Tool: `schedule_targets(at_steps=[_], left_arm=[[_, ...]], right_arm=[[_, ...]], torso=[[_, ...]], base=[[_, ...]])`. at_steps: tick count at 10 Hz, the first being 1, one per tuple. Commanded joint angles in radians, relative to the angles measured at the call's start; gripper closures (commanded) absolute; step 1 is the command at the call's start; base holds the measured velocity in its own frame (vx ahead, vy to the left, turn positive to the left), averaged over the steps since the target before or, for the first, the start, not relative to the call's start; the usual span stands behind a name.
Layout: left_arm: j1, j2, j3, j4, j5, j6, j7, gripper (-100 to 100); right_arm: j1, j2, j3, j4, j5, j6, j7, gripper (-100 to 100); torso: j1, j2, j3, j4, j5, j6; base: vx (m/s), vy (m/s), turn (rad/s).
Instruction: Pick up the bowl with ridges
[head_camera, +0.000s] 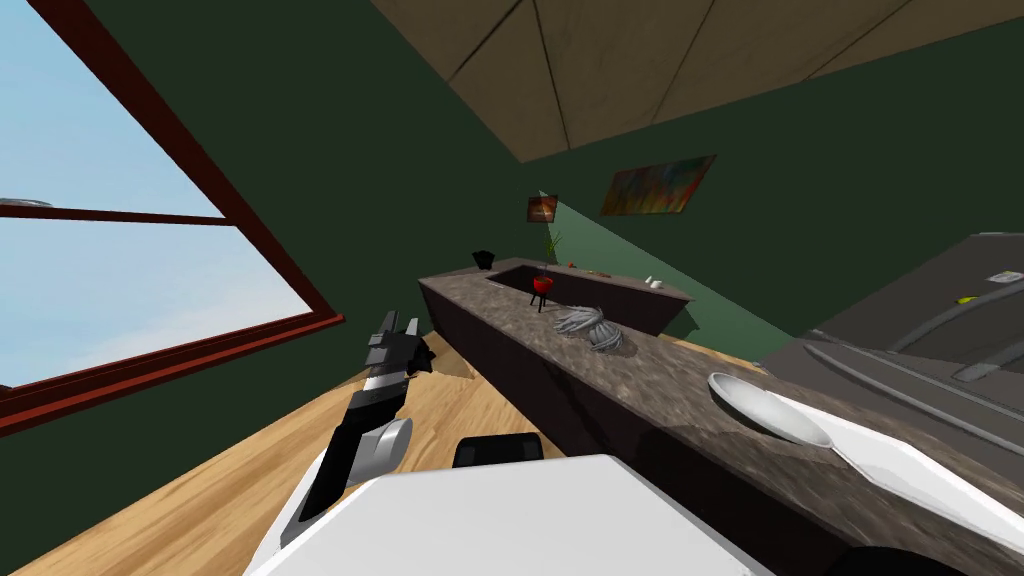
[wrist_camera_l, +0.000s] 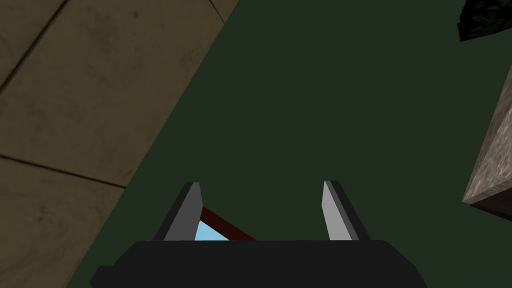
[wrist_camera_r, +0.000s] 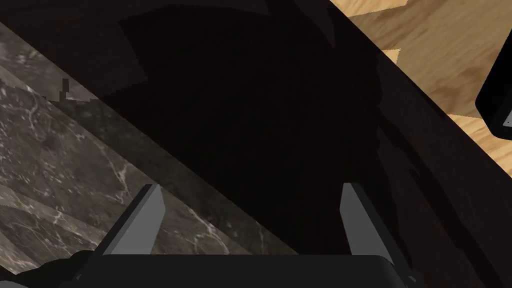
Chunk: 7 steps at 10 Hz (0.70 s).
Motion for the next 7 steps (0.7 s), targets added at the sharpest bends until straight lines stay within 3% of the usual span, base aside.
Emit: schedule_targets(at_steps=[1, 7], left_arm=[[0.000, 0.000, 0.000, 0.000, 0.000, 0.000, 0.000, 0], [0.000, 0.000, 0.000, 0.000, 0.000, 0.000, 0.000, 0]], right_arm=[[0.009, -0.047, 0.006, 0.038, 0.014, 0.019, 0.004, -100], [0.020, -0.122, 0.017, 0.080, 0.040, 0.047, 0.003, -100]], torso=[[0.000, 0.000, 0.000, 0.000, 0.000, 0.000], [0.000, 0.002, 0.001, 0.000, 0.000, 0.001]], base=[[0.074, -0.036, 0.277], [0.049, -0.038, 0.140]])
